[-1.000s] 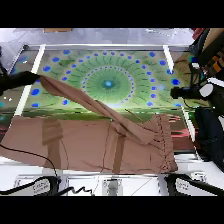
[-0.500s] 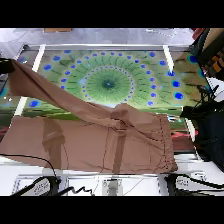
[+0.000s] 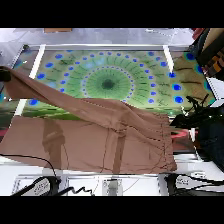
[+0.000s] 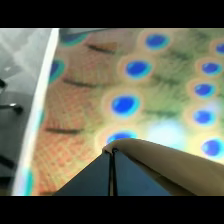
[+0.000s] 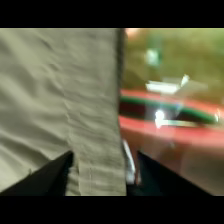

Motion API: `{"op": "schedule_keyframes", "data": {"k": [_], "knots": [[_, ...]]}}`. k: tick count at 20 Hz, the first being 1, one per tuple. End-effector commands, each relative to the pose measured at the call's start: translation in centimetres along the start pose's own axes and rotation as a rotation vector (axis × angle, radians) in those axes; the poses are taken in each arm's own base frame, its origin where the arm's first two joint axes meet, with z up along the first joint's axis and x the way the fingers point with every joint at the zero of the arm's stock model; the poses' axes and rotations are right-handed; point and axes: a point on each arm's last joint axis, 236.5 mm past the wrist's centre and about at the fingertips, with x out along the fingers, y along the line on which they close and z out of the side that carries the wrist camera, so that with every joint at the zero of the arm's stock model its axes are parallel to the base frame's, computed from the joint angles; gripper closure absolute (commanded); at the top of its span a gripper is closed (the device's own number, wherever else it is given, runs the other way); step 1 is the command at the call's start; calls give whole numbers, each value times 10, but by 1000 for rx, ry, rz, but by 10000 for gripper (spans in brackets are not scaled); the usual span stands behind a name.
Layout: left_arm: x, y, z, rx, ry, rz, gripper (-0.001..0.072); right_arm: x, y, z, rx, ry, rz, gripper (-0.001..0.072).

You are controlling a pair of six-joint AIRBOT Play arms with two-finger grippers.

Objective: Fold the clothes and pants, and hang the long-sleeved shirts on hangers.

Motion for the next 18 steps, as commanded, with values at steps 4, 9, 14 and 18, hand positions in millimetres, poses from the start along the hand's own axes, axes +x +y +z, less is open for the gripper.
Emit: {"op": "schedule_keyframes", "data": {"k": [4, 9, 14, 18], "knots": [[-2, -2, -31, 104, 129, -16, 694, 16, -7, 41, 134, -142, 37, 177], [-2, -4, -34, 104, 141, -26, 694, 40, -3, 50, 161, -132, 130, 154], [5, -7, -40, 89, 156, -37, 694, 55, 12, 65, 103, -171, 257, 163], [18, -13, -55, -16, 192, -49, 694, 59, 34, 82, 5, -242, 345, 417]]}}
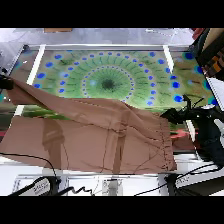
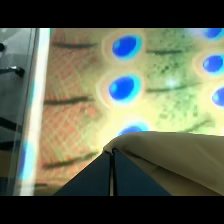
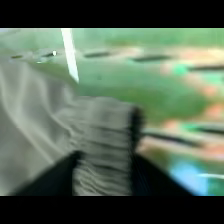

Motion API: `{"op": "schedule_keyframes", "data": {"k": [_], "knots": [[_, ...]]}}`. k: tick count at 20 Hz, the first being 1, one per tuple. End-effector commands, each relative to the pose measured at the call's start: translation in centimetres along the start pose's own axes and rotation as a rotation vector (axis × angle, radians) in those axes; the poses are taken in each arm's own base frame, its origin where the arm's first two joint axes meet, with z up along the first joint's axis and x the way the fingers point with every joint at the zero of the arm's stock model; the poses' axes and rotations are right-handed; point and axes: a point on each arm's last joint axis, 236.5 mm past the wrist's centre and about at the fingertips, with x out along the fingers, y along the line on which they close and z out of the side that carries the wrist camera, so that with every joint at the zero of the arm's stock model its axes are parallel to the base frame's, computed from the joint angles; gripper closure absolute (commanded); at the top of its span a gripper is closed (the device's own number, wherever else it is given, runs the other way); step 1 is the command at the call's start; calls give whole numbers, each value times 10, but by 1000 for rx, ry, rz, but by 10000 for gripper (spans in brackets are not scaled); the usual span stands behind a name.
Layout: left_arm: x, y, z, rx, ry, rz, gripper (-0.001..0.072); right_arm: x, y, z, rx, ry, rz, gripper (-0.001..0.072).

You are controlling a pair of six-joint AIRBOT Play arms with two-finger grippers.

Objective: Fold the clothes and pants, and hang the long-sleeved shirts on hangers.

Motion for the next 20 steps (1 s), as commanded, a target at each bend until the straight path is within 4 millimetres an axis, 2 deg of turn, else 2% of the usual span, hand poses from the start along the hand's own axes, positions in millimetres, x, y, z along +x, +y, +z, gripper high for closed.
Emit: {"op": "schedule_keyframes", "data": {"k": [1, 2, 4, 6, 7, 9, 12, 13, 14, 15, 16, 18, 20], "knots": [[13, -5, -10, -112, 30, -19, 693, 10, 23, 14, -98, -53, 91, 617], [18, -7, -14, -155, 40, -24, 693, 12, 27, 16, -124, -54, 93, 687], [24, -9, -17, -202, 50, -30, 694, 10, 31, 26, -173, -74, 79, 687], [25, -8, -8, -196, 19, -16, 694, 0, 29, 45, -192, -132, 45, 688], [24, -4, 3, -192, -23, 6, 694, -10, 27, 58, -186, -174, 20, 688], [17, 7, 42, -174, -152, 67, 695, -30, 21, 79, -162, -254, -26, 688], [-4, 18, 102, -151, -343, 144, 697, -60, 15, 93, -144, -333, -61, 688], [-8, 18, 110, -147, -367, 148, 697, -69, 12, 94, -130, -348, -67, 688], [-6, 14, 109, -148, -358, 137, 697, -76, 8, 93, -114, -355, -79, 687], [1, 4, 96, -166, -304, 97, 698, -81, 3, 92, -103, -355, -98, 688], [12, -5, 71, -212, -213, 47, 697, -85, -2, 89, -92, -351, -118, 688], [33, -29, 6, -244, 0, -48, 698, -86, -12, 84, -71, -329, -150, 688], [42, -49, -68, -231, 204, -124, 698, -85, -20, 78, -84, -301, -187, 688]]}}
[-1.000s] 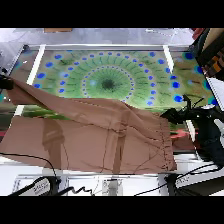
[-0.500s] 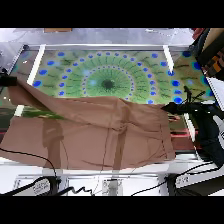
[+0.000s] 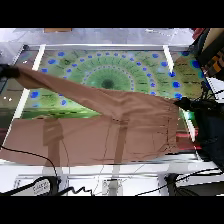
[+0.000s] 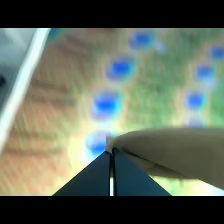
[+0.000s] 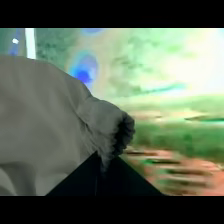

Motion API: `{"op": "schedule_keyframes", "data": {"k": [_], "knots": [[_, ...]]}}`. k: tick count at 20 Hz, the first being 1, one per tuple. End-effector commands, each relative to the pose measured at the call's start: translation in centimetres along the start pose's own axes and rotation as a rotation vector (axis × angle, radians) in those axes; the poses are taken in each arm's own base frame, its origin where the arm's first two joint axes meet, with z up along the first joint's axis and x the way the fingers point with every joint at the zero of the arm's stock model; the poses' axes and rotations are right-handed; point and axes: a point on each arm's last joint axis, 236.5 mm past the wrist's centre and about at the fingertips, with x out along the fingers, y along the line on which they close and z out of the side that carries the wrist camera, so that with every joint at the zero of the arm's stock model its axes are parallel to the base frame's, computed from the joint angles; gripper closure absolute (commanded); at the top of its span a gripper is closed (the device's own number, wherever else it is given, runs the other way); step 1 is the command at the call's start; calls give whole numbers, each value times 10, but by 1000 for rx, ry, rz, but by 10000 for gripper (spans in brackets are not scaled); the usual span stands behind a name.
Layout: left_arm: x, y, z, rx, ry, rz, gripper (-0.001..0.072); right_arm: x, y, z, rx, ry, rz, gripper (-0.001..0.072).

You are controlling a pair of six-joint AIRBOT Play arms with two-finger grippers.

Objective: Fold the clothes and pants, and hang the long-sleeved shirts on hangers.

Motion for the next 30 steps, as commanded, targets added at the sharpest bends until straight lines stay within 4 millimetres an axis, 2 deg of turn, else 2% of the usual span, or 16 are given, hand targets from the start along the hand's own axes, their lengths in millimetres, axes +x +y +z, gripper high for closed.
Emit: {"op": "schedule_keyframes", "data": {"k": [1, 2, 3, 5, 7, 9, 13, 15, 17, 22, 24, 25, 26, 27, 28, 30], "knots": [[5, -12, -122, -22, 358, -115, 698, -5, -17, -9, -10, 37, -67, 688], [3, -9, -156, -29, 445, -129, 697, -6, -18, -10, -15, 43, -74, 688], [4, -2, -181, -42, 502, -123, 696, -6, -20, -11, -19, 47, -79, 687], [8, 12, -212, -64, 567, -105, 696, -6, -20, -11, -18, 48, -79, 688], [18, 28, -217, -79, 547, -66, 695, -6, -19, -11, -18, 48, -79, 687], [27, 43, -213, -74, 501, -19, 695, -6, -20, -11, -19, 47, -81, 688], [41, 71, -180, -44, 344, 90, 694, -6, -21, -10, -19, 44, -84, 688], [44, 76, -172, -39, 310, 112, 694, -6, -22, -8, -20, 36, -90, 687], [43, 74, -180, -46, 336, 100, 694, -6, -24, -5, -22, 24, -101, 688], [45, 52, -229, -82, 501, 6, 694, -7, -29, 1, -22, -2, -121, 688], [50, 48, -238, -88, 519, -8, 683, -7, -30, 3, -23, -8, -126, 687], [51, 46, -238, -85, 520, -12, 507, -7, -30, 3, -22, -11, -126, 687], [52, 45, -236, -82, 516, -13, 158, -7, -30, 3, -20, -11, -125, 629], [53, 46, -234, -85, 506, -6, 4, -7, -30, 3, -9, -11, -125, 332], [52, 46, -230, -85, 499, -5, 3, -7, -30, 3, 16, -14, -125, 95], [47, 48, -217, -74, 470, 6, 4, -8, -28, 4, 31, -11, -121, 76]]}}
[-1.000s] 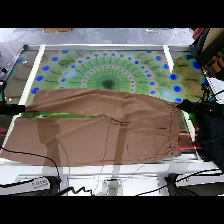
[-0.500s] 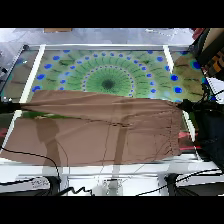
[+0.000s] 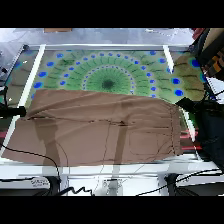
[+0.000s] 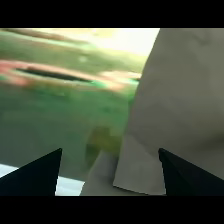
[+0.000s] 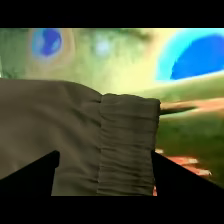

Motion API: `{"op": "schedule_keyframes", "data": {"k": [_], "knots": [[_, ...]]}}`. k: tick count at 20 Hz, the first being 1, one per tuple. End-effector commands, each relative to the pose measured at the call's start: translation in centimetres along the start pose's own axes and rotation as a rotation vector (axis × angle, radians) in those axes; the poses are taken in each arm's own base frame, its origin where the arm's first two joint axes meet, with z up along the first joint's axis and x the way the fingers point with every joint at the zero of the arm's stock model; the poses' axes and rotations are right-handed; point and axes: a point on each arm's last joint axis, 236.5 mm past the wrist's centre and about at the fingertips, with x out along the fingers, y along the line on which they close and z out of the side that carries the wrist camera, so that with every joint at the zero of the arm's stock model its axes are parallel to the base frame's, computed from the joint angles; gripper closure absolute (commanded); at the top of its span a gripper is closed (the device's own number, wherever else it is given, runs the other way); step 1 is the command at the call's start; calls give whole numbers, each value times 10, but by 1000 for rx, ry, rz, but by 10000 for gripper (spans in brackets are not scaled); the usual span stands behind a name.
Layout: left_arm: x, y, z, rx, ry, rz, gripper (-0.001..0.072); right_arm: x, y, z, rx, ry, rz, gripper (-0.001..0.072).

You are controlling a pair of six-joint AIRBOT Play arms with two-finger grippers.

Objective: Fold the clothes and pants, and hang the long-sleeved shirts on hangers.

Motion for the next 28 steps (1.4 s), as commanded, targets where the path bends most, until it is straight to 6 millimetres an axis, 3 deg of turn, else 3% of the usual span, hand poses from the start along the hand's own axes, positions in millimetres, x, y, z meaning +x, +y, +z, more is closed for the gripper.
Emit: {"op": "schedule_keyframes", "data": {"k": [1, 3, 4, 5, 7, 8, 9, 11, 14, 17, 21, 22, 23, 24, 28], "knots": [[-18, 2, 16, 1, -49, 17, 5, -5, 2, 2, 42, 12, 0, 78], [-50, 12, 41, 8, -131, 57, 10, -19, -4, 0, 50, 58, -59, 88], [-71, 16, 55, 10, -178, 79, 57, -30, -9, -2, 50, 90, -104, 98], [-93, 18, 66, -17, -227, 92, 201, -45, -13, -7, 47, 129, -159, 152], [-142, 13, 87, -139, -341, 73, 561, -76, -11, -21, 5, 201, -219, 449], [-163, 7, 96, -190, -396, 47, 698, -90, -4, -27, -12, 221, -227, 573], [-185, 0, 104, -216, -449, 21, 693, -104, 6, -35, -28, 244, -223, 588], [-221, -13, 112, -242, -517, -24, 693, -127, 20, -60, -49, 306, -223, 687], [-250, -31, 111, -254, -547, -86, 693, -141, 39, -127, -14, 422, -197, 688], [-252, -41, 105, -250, -521, -118, 693, -149, 57, -199, 28, 542, -157, 688], [-247, -45, 106, -256, -515, -140, 693, -159, 74, -251, 191, 605, -172, 673], [-245, -47, 108, -264, -515, -152, 693, -161, 76, -258, 254, 609, -186, 514], [-243, -51, 109, -268, -513, -168, 693, -163, 77, -264, 287, 627, -197, 258], [-239, -54, 110, -273, -507, -180, 693, -164, 76, -270, 314, 651, -207, 130], [-224, -60, 109, -270, -474, -200, 693, -156, 73, -295, 467, 700, -250, 133]]}}
